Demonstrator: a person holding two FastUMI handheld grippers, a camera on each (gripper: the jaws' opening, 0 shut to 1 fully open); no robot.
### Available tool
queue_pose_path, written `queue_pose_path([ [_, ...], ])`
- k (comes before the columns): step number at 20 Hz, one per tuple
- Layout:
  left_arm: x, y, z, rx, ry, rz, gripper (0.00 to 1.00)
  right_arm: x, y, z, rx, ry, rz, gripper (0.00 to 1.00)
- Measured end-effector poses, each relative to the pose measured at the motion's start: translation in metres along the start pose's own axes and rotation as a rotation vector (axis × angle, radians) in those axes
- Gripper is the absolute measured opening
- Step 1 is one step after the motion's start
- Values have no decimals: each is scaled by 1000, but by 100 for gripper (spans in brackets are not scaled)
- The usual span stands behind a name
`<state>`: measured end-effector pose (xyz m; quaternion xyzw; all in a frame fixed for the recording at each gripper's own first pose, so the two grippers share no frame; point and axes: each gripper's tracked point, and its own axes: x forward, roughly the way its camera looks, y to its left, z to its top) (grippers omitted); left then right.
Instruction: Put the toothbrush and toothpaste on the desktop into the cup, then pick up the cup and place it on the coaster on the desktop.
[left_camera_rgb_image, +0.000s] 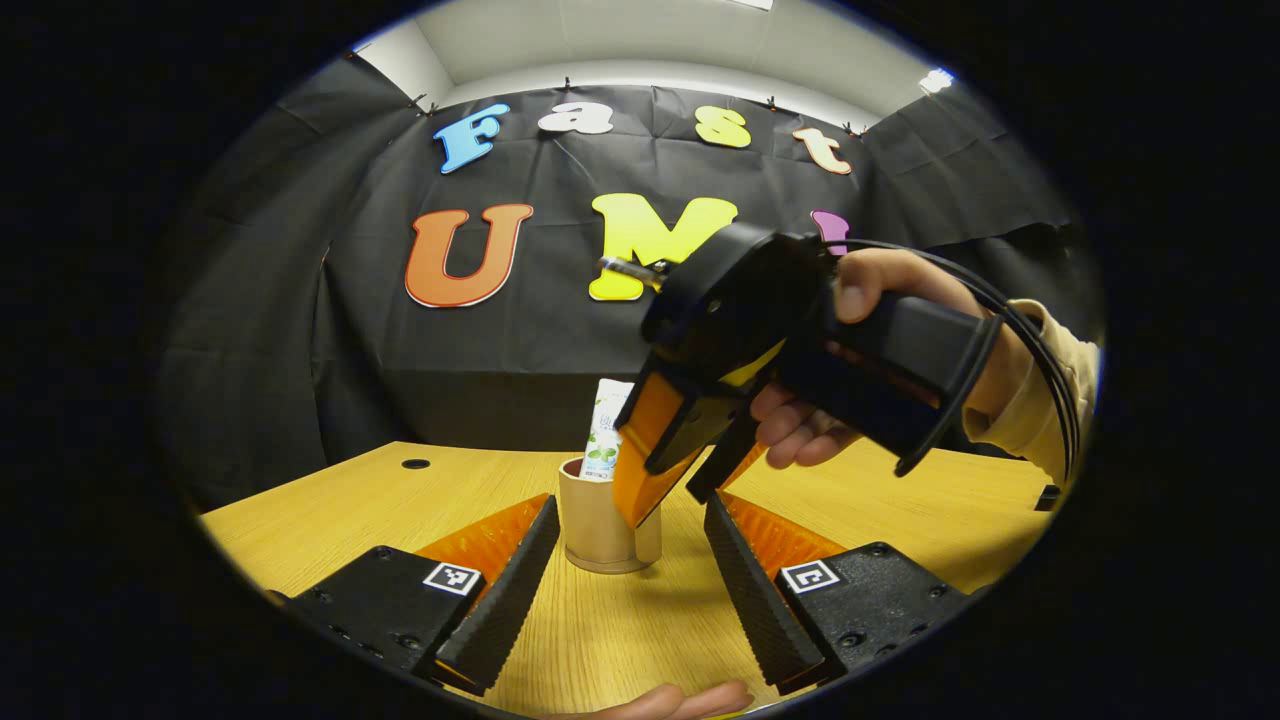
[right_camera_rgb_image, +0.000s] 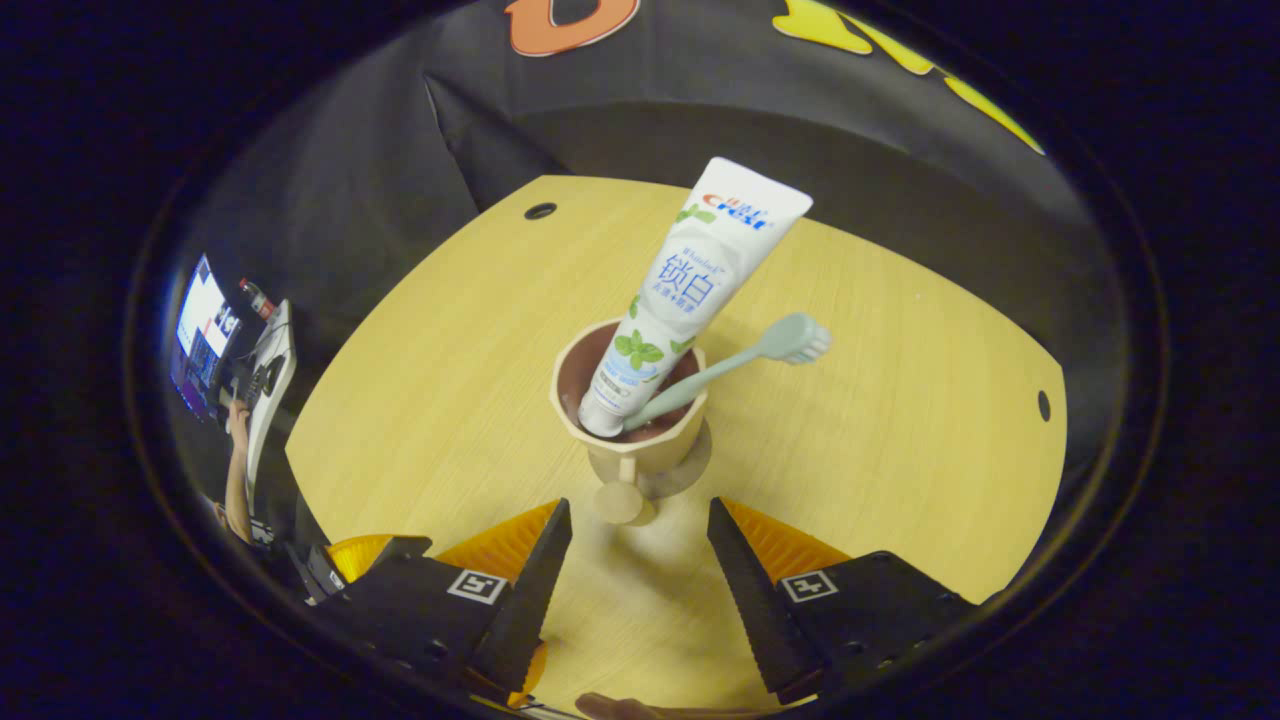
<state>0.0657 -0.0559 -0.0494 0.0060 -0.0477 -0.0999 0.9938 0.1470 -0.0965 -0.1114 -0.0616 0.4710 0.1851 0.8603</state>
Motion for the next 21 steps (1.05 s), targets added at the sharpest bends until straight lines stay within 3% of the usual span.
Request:
queue_pose_path([
  [1,-3,-1,1,0,-1,5,93,-26,-7,7,57,-119,26,85],
  [4,-9,4,-4,-16,32,43,93,-92,-39,7,86,-379,-30,87],
  [7,-18,5,14,-78,64,80,93,-171,-69,-43,85,-625,-129,92],
  [9,-23,1,40,-112,44,89,93,-203,-82,-83,75,-721,-209,94],
  [12,-32,-8,61,-130,39,92,93,-229,-86,-124,88,-788,-253,95],
  [14,-45,-20,69,-129,48,96,93,-242,-99,-147,98,-870,-331,96],
  [18,-60,-29,77,-45,46,128,93,-259,-119,-152,73,-999,-426,95],
  [21,-62,-36,75,-58,55,136,93,-249,-124,-157,82,-978,-450,96],
])
